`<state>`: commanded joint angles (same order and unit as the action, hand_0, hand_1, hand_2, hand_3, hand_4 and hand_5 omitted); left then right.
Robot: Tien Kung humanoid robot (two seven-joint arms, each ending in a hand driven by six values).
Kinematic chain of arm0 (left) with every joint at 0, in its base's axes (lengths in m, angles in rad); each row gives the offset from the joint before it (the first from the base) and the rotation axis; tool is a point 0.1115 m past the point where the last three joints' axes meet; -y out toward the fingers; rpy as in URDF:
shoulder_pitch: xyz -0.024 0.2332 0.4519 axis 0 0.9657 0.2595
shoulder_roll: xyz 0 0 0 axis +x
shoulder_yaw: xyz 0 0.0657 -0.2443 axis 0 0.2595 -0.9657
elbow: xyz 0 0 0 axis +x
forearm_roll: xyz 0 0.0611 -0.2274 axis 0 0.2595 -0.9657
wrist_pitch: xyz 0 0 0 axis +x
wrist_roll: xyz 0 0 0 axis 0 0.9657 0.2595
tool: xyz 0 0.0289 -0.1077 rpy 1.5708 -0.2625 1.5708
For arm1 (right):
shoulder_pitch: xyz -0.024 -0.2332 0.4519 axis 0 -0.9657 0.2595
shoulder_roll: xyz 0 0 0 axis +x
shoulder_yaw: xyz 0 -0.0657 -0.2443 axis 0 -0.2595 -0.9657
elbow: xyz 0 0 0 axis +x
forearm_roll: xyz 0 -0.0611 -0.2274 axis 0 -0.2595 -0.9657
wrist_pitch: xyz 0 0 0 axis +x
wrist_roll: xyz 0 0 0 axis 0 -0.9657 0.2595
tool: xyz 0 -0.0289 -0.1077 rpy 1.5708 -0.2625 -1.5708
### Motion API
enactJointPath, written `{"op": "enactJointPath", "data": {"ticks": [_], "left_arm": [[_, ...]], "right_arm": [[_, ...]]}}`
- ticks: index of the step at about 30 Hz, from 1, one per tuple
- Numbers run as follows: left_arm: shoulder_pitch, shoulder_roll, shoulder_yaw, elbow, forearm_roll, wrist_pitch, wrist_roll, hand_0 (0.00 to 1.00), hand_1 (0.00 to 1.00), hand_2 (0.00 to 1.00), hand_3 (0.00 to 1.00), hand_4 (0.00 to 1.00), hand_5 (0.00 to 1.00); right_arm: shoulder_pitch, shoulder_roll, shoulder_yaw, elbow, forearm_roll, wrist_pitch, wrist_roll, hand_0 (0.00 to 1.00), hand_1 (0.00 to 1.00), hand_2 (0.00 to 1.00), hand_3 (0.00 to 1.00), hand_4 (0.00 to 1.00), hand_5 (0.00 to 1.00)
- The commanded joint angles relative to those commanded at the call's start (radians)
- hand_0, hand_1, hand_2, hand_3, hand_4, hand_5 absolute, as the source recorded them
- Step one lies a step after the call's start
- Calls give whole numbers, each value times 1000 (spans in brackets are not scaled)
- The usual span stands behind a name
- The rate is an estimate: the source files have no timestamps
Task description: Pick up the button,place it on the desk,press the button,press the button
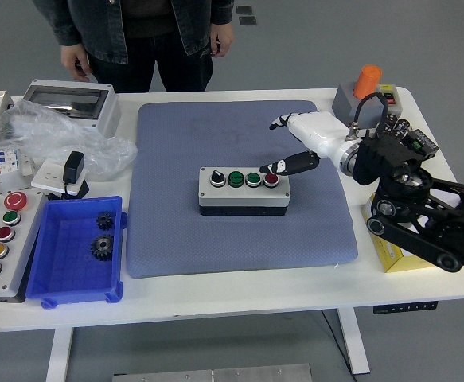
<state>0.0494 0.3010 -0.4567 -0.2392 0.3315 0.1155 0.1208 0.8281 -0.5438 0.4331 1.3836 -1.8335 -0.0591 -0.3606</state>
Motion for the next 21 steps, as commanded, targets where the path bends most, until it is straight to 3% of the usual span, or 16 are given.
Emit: {"op": "enactJointPath", "data": {"ticks": [4,5,9,10,11,16,17,21], "left_arm": [[4,0,6,2,-7,1,-1,623,661,628,683,698,335],[4,0,7,2,-9,1,-1,622,659,628,683,696,335],[3,1,11,3,-12,1,-2,622,659,628,683,696,335],[3,1,11,3,-12,1,-2,622,659,628,683,696,335],[2,2,11,3,-12,1,-2,622,660,628,683,696,335],[-1,5,14,4,-14,1,-4,622,660,628,683,696,335],[-1,5,15,4,-15,1,-4,622,660,628,683,696,336],[0,5,20,5,-20,1,-4,622,660,628,683,696,336]], "right_arm": [[-53,-82,50,113,-75,55,-56,756,776,849,857,998,763],[-59,-99,50,139,-85,67,-67,682,657,650,863,872,582],[-63,-140,29,241,-86,119,-102,682,657,650,863,872,582],[-59,-143,21,266,-75,132,-107,682,657,650,863,872,582],[-55,-144,14,286,-67,141,-111,568,542,483,840,524,251],[-20,-127,-28,347,-27,171,-122,568,542,483,840,524,251],[-13,-120,-36,346,-24,174,-124,557,498,298,861,326,57],[12,-89,-67,326,-20,177,-128,557,498,298,861,326,57]]}}
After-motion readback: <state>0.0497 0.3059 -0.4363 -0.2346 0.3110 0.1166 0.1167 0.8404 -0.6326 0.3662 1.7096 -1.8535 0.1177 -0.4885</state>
